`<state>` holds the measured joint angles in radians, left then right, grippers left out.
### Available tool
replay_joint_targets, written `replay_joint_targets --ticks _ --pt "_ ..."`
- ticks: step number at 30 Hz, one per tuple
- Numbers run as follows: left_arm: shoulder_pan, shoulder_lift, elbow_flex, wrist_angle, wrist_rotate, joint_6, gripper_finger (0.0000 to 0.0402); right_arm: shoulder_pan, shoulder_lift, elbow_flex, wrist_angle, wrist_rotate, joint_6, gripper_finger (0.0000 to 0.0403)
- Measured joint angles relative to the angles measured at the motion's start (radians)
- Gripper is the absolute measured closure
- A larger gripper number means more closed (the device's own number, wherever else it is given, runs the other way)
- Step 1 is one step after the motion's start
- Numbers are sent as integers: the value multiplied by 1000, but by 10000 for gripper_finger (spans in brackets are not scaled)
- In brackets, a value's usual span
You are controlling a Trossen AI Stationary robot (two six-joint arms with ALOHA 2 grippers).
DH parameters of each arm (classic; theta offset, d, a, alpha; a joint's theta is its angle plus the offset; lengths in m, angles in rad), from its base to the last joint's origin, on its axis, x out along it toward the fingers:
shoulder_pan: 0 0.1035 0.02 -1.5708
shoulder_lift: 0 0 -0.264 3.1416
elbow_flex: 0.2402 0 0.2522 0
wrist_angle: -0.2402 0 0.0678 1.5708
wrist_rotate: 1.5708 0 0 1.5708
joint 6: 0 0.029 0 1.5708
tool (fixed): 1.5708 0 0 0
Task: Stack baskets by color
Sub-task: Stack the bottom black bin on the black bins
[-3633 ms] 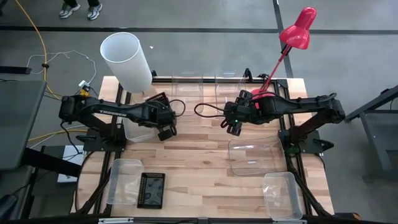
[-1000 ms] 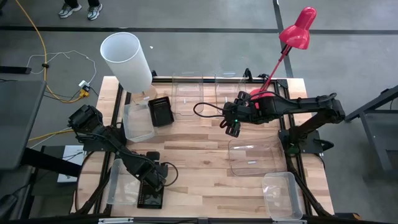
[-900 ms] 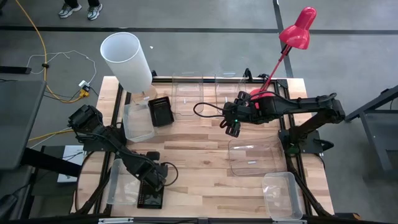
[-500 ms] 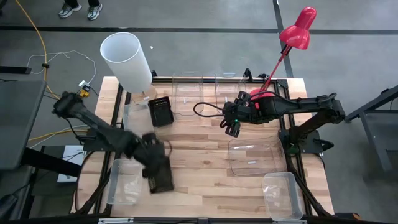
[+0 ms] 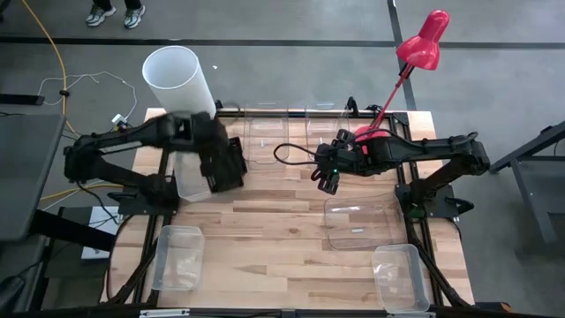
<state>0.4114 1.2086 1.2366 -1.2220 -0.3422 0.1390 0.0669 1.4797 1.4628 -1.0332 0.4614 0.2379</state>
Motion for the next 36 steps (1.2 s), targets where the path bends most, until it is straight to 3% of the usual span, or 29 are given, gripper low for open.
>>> replay_joint_targets --ticks 3,7,13,22,31,36 --pt "122 51 0 44 31 98 401 0 0 0 -1 0 20 167" --pt "197 106 0 99 118 165 401 0 0 0 -1 -1 32 167" --pt "213 156 0 197 127 231 401 0 0 0 -2 0 53 167" --pt "219 164 -30 197 108 249 401 0 0 0 -4 0 76 167" --pt "218 162 -89 226 24 194 401 0 0 0 -4 0 78 167" --pt "219 162 -102 207 28 167 401 0 0 0 -4 0 87 167"
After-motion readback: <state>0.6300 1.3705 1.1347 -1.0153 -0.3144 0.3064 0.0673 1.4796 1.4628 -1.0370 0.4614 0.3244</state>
